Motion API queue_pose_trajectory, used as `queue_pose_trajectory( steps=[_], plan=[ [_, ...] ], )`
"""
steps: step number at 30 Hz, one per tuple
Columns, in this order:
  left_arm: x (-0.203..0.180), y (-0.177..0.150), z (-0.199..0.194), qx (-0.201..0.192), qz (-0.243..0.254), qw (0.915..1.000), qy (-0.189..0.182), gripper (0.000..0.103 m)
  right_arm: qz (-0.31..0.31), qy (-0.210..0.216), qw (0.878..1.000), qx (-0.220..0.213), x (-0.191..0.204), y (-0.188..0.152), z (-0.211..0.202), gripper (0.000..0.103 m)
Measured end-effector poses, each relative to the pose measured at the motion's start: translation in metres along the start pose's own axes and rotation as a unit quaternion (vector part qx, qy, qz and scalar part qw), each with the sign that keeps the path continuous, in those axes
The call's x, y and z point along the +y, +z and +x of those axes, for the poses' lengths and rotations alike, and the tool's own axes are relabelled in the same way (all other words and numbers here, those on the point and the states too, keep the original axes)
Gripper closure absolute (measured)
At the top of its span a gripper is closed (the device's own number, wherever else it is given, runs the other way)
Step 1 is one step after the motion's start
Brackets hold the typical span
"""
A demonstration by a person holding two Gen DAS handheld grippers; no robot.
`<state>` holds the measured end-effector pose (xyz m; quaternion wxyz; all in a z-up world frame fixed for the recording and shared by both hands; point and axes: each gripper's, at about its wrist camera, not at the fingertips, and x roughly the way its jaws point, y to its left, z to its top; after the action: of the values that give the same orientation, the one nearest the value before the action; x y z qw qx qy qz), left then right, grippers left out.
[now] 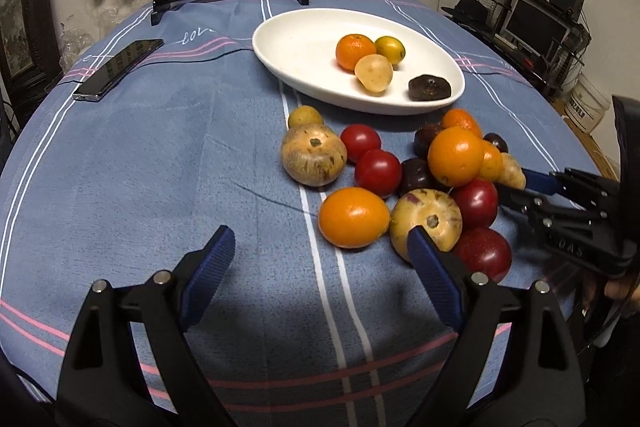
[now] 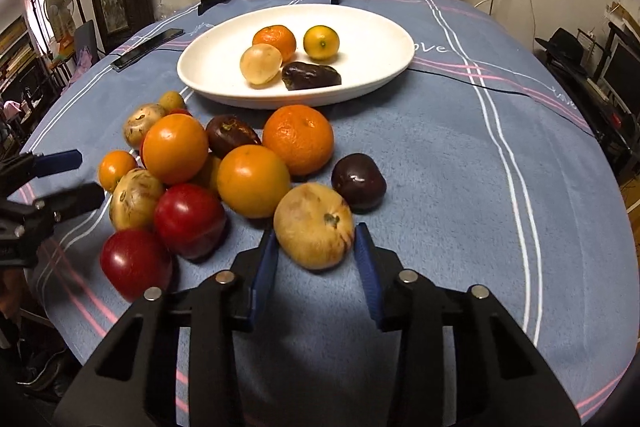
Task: Organize fruits
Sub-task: 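Grasp the brown speckled round fruit with the right gripper, then grasp the orange round fruit with the left gripper while the right holds its fruit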
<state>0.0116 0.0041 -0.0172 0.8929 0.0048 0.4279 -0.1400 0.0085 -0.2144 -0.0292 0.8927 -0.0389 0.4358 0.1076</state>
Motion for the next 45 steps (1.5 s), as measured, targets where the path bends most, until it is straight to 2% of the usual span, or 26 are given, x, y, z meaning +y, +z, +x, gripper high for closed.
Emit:
queue_pose_trajectory(
  steps=[7,12,20,22,24,25,26,28,33,41,45],
  plan=[
    [0.003,0.001,0.008,0.011,0.001,0.9999,0.008,0.014,0.024,0.019,0.999,-0.009,-0.01,0.0,-0.003,0.065],
    [0.011,0.0,0.017,0.029,-0.017,0.9994,0.009,0.014,0.031,0.027,0.999,-0.012,-0.016,-0.008,-0.011,0.066],
    [0.002,0.006,0.026,0.023,0.001,0.9995,0.019,0.015,0.025,0.038,0.999,-0.019,-0.013,-0.013,-0.02,0.065],
    [-0.001,0.01,0.027,0.021,0.006,0.9997,0.011,0.024,0.022,0.041,0.999,-0.02,-0.012,-0.013,-0.02,0.066],
    [-0.006,0.011,0.026,0.016,0.02,0.9997,-0.001,0.054,0.02,0.043,0.999,-0.021,-0.01,-0.013,-0.021,0.066],
    [-0.011,0.01,0.026,0.012,0.029,0.9995,-0.008,0.063,0.02,0.044,0.999,-0.021,-0.009,-0.013,-0.021,0.066],
    [-0.014,0.011,0.026,0.011,0.036,0.9993,-0.004,0.066,0.019,0.044,0.999,-0.021,-0.009,-0.012,-0.021,0.065],
    [-0.017,0.01,0.026,0.006,0.042,0.9991,0.006,0.066,0.019,0.045,0.999,-0.022,-0.008,-0.012,-0.021,0.066],
    [-0.011,0.011,0.021,0.008,0.028,0.9996,-0.003,0.066,0.02,0.043,0.998,-0.029,-0.01,-0.012,-0.028,0.066],
    [-0.01,0.026,-0.01,-0.031,0.041,0.9987,-0.005,0.066,0.018,0.038,0.998,-0.055,-0.012,-0.003,-0.045,0.066],
    [-0.009,0.047,-0.02,-0.05,0.039,0.998,-0.009,0.066,0.012,0.035,0.996,-0.076,-0.013,0.009,-0.055,0.066]
  ],
)
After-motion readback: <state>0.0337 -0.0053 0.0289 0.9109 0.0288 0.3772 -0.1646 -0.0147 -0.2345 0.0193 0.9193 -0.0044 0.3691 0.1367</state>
